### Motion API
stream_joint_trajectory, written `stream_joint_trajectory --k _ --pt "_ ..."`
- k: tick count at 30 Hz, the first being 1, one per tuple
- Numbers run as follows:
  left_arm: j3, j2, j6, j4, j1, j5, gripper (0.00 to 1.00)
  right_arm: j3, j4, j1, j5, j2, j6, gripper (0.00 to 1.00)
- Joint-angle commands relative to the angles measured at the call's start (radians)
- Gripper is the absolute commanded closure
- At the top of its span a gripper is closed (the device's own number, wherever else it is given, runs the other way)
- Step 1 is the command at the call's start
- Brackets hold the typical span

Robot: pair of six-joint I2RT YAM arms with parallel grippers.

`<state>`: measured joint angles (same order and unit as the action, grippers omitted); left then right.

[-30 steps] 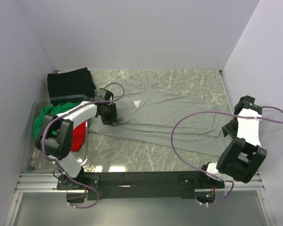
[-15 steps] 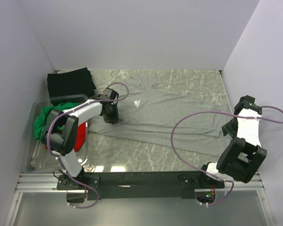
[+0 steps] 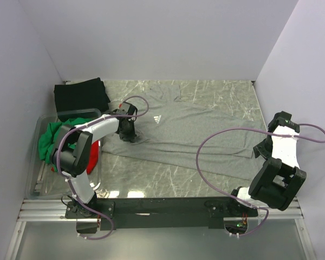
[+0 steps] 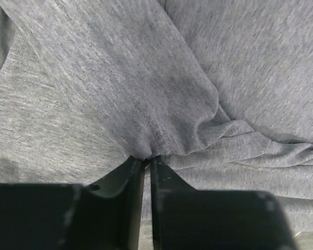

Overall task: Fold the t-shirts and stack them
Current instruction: Fold the tshirt

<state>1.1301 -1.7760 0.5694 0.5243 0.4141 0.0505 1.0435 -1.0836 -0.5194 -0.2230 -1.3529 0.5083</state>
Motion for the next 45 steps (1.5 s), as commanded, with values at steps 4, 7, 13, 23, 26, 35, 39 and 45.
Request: stream_joint_trajectory --k 4,7,13,23,26,35,39,45 --pt "0.034 0.015 -0.013 -0.033 0.006 0.012 1.0 0.003 0.016 0.005 -0.006 0.026 0.004 0.46" --pt "0.043 0.042 -0.016 -0.047 0.008 0.011 1.0 0.006 0.016 0.005 -0.009 0.029 0.003 0.46" --pt "0.079 0.044 -0.034 -0.064 0.011 0.002 1.0 0.004 0.016 0.005 -0.006 0.031 0.002 0.46" --pt "0.256 -0.083 -0.106 -0.001 0.018 -0.041 1.0 -0.002 0.017 0.006 0.004 0.029 -0.005 0.46" --pt "0.305 -0.126 -0.134 0.029 0.026 -0.043 1.0 -0.007 0.022 0.005 0.01 0.023 -0.007 0.46" --pt "0.364 -0.183 -0.183 0.063 0.054 -0.038 1.0 -0.017 0.028 0.005 0.024 0.008 -0.007 0.46" --pt "0.375 -0.187 -0.186 0.052 0.066 -0.041 1.0 -0.019 0.028 0.005 0.024 0.005 -0.008 0.46" --pt "0.431 -0.233 -0.215 0.065 0.087 -0.058 1.0 -0.023 0.031 0.005 0.022 0.0 -0.008 0.46"
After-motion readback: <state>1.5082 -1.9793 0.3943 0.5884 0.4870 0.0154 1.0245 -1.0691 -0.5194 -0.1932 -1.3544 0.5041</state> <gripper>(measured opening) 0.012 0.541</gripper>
